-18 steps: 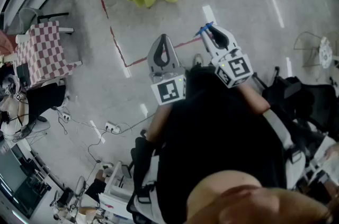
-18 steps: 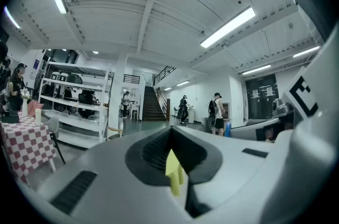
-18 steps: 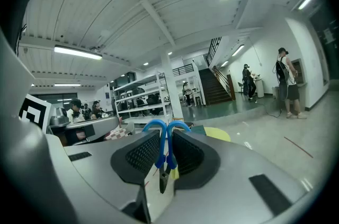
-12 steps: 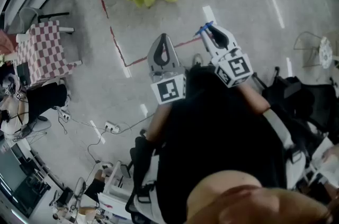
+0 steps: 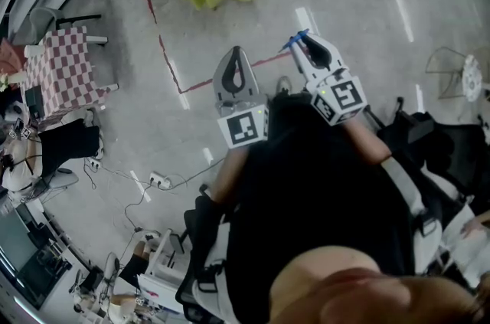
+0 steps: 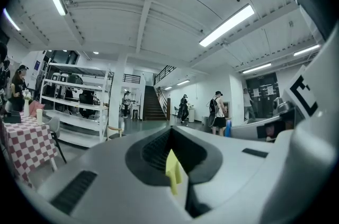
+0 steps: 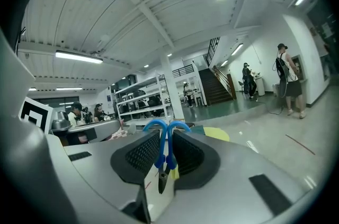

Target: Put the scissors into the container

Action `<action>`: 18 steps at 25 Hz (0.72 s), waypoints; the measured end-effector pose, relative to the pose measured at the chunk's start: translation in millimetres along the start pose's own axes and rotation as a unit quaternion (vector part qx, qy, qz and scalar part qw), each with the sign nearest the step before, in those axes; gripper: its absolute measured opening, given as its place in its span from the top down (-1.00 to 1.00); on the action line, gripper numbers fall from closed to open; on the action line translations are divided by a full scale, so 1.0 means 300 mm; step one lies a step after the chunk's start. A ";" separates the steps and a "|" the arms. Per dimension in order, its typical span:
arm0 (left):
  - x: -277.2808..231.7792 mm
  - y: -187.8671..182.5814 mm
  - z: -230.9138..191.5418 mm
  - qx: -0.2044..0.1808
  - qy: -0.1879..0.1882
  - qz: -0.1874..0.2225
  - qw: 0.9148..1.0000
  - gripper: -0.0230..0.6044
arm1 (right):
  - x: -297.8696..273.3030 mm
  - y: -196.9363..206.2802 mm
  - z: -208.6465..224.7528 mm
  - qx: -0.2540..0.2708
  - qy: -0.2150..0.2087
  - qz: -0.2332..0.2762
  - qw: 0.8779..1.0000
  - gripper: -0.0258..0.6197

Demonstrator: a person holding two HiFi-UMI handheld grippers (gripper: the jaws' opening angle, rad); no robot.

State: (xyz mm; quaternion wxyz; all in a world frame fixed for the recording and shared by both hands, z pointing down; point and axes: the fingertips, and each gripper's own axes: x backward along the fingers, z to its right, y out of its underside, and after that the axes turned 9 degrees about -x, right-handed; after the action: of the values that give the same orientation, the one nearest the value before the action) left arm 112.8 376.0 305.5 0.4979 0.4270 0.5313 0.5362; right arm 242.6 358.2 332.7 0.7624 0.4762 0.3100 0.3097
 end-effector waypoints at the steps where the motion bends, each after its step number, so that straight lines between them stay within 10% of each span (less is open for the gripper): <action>1: -0.001 0.000 0.011 0.001 -0.001 -0.001 1.000 0.93 | 0.005 0.002 0.008 0.000 -0.002 -0.001 1.000 0.69; 18: -0.100 0.040 0.035 0.001 -0.020 -0.006 1.000 0.93 | -0.066 -0.033 0.115 0.008 -0.012 0.004 1.000 0.69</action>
State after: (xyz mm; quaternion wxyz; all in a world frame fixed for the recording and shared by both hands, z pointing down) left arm 126.2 348.6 320.2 0.5111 0.4347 0.5244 0.5243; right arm 258.6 321.0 339.3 0.7612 0.4870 0.3016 0.3042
